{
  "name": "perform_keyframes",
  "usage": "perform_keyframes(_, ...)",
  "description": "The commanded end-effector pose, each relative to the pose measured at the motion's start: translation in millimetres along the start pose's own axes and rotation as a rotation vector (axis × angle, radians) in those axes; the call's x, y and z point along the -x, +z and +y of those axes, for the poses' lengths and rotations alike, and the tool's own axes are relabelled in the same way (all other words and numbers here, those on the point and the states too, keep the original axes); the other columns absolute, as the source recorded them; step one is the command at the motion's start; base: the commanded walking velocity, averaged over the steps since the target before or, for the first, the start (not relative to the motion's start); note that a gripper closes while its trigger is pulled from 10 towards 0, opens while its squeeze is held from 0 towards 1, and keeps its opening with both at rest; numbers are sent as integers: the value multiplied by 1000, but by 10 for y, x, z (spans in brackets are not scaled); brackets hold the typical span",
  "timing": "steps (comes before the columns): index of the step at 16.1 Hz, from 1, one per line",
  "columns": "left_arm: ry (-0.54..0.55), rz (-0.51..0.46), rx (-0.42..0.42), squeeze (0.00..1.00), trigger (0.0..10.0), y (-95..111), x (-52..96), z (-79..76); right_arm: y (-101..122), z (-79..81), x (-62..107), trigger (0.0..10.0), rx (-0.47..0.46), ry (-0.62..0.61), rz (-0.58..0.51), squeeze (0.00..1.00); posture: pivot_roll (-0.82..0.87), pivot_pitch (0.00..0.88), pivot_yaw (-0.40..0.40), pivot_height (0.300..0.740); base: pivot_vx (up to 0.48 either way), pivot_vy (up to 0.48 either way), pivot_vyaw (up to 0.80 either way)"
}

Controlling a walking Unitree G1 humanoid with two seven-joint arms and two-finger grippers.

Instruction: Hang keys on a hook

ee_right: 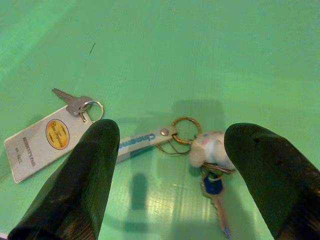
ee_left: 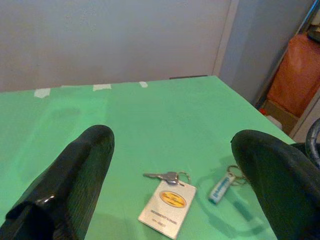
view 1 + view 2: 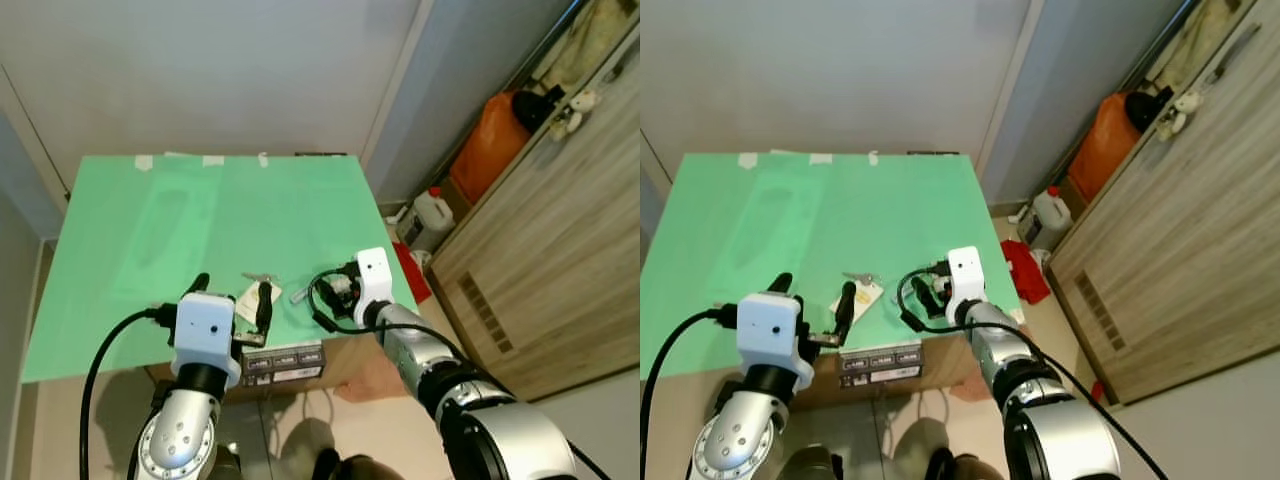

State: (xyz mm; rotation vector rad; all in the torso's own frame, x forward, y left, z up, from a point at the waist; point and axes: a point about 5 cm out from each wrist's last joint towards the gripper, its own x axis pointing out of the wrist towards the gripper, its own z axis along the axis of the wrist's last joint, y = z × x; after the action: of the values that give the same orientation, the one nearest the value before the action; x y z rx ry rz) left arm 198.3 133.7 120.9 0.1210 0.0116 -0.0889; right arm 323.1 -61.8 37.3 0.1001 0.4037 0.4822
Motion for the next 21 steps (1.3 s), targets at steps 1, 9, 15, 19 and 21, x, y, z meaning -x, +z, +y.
perform_keyframes(1, -5, -4, 14, 0, 10000, 31, 6, -35, -23, -55, 26, 10000, 35, -16, 6, 0, 334, 143, -198, 709, 0, 0, 744)
perform_keyframes(9, -10, -1, 13, 0, 10000, 50, 38, -32, -27, -20, 16, 10000, 49, -33, -3, 0, 335, 150, -193, 709, 0, 0, 0)
perform_keyframes(15, -25, 4, -15, 0, 10000, 155, 153, -27, -48, 26, -16, 10000, 1, -69, 37, 0, 396, 206, -171, 709, 0, 0, 0)
perform_keyframes(19, -90, 33, -7, 0, 10000, 192, 273, -54, -9, 74, -46, 10000, 26, -63, 43, 0, 421, 230, -172, 709, 0, 0, 0)
perform_keyframes(21, -73, 47, -8, 0, 10000, 207, 335, -24, 21, 90, -62, 10000, 32, -65, 40, 0, 436, 245, -178, 709, 0, 0, 0)
